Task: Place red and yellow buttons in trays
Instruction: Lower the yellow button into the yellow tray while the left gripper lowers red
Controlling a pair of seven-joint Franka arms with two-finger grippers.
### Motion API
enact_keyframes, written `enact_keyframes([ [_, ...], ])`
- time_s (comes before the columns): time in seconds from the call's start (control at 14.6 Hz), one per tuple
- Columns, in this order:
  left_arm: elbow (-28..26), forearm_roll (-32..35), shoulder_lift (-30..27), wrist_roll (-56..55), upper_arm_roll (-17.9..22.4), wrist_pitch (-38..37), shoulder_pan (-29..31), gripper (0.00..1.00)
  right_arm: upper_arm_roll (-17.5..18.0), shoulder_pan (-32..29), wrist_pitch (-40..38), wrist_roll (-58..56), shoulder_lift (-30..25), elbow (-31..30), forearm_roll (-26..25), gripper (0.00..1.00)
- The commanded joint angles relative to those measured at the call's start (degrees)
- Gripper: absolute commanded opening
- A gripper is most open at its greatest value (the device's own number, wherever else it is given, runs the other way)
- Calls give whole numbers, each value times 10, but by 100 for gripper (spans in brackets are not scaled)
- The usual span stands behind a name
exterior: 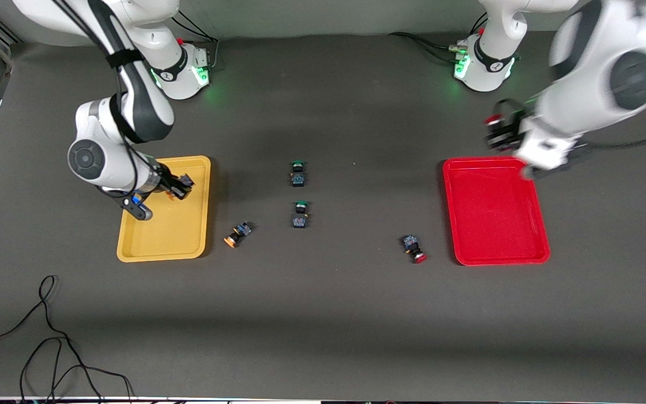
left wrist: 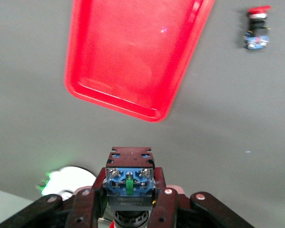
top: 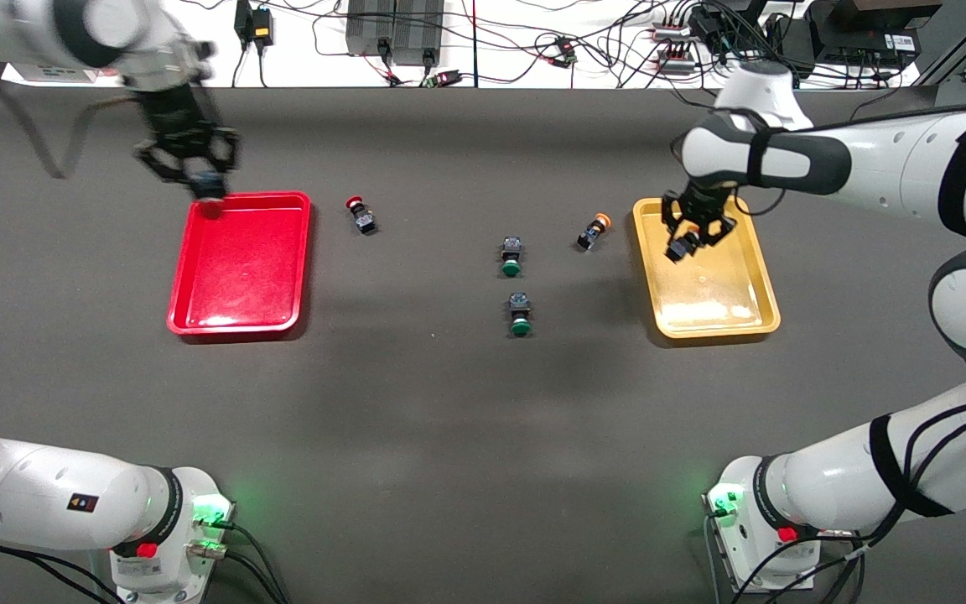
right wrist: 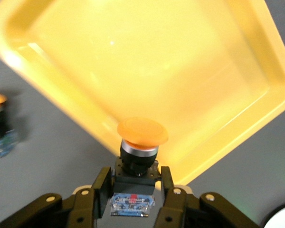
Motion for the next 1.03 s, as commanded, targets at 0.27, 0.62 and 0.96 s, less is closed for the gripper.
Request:
enact_keyframes([
  [0.27, -152, 33, 69, 133, -9, 224, 85, 0, -34, 6, 86, -77, -1, -49, 8, 100],
  [0.62, -172, 30, 201, 124, -9, 358, 93, 0, 9, 42, 57, 0, 68, 126, 61, 100],
  [0.96, -192, 28, 233, 94, -10, 423, 84, 70, 63, 44, 115, 99, 207, 201, 54, 100],
])
